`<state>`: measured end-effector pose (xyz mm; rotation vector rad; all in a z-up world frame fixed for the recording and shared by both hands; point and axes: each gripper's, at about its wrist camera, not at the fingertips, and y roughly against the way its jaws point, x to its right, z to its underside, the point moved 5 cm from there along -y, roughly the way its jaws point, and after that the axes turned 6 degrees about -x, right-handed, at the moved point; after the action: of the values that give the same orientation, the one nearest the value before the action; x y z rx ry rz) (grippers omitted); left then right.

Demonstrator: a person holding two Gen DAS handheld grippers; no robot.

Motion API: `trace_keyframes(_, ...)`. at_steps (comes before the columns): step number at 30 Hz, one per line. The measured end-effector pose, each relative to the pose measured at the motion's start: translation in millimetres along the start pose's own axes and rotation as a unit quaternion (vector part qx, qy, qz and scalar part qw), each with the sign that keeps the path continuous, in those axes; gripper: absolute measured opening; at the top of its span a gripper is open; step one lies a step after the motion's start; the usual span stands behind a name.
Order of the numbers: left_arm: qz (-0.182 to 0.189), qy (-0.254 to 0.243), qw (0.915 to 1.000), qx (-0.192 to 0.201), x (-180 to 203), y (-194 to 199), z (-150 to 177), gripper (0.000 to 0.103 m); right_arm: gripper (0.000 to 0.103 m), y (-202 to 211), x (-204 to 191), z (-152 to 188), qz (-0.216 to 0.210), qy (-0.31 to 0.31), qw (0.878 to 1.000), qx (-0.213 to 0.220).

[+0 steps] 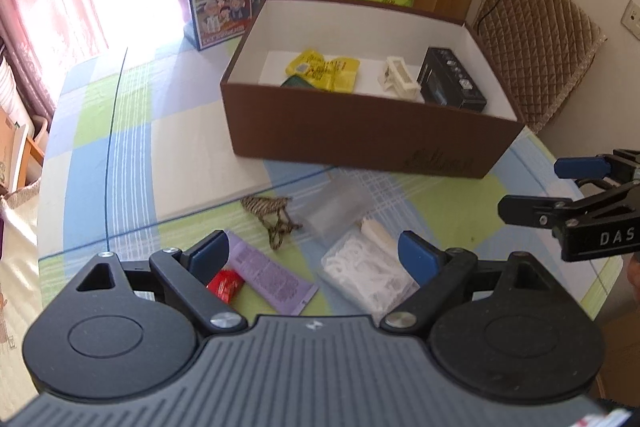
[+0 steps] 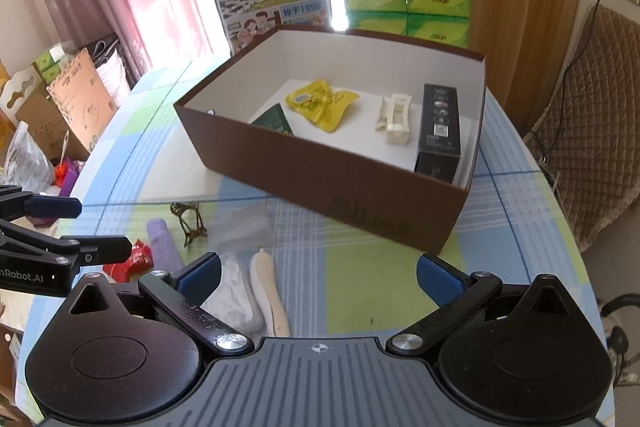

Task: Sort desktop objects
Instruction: 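Withdraw both tools from the brown box toward the remaining table items, then lower the right tool onto the cream handle and close on it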

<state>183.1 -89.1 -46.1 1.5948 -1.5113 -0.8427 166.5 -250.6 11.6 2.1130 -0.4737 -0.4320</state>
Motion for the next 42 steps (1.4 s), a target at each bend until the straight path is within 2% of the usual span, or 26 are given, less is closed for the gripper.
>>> trace_keyframes(12,-0.004,0.043,0.9982,-0.041,-26.3,-19.3,54.0,0.089,0.101,-25.6,-3.2,32.1,-0.029,0.001,0.999,-0.036)
trace_keyframes(21,-0.017,0.078,0.9953,-0.055,-49.7,-27.2,81.1,0.089,0.101,-61.6,-10.1,59.4,-0.013,0.052,0.997,-0.063)
trace_keyframes(22,-0.019,0.080,0.9951,-0.055,-51.0,-27.9,81.8,0.089,0.098,-65.1,-11.2,61.6,-0.013,0.061,0.996,-0.064)
trace_keyframes(29,-0.029,0.085,0.9946,-0.053,-62.2,-33.7,81.3,0.088,0.065,-88.5,-15.0,70.7,-0.010,0.098,0.992,-0.073)
trace_keyframes(34,-0.030,0.086,0.9945,-0.052,-66.6,-38.0,78.0,0.088,0.050,-103.7,-19.8,76.5,-0.011,0.133,0.988,-0.080)
trace_keyframes(36,-0.031,0.085,0.9945,-0.052,-67.4,-40.2,76.6,0.088,0.047,-106.8,-22.6,75.3,-0.013,0.146,0.987,-0.066)
trace_keyframes(42,-0.039,0.076,0.9950,-0.051,-70.9,-47.7,70.3,0.087,0.031,-113.1,-15.1,62.7,0.002,0.134,0.990,-0.047)
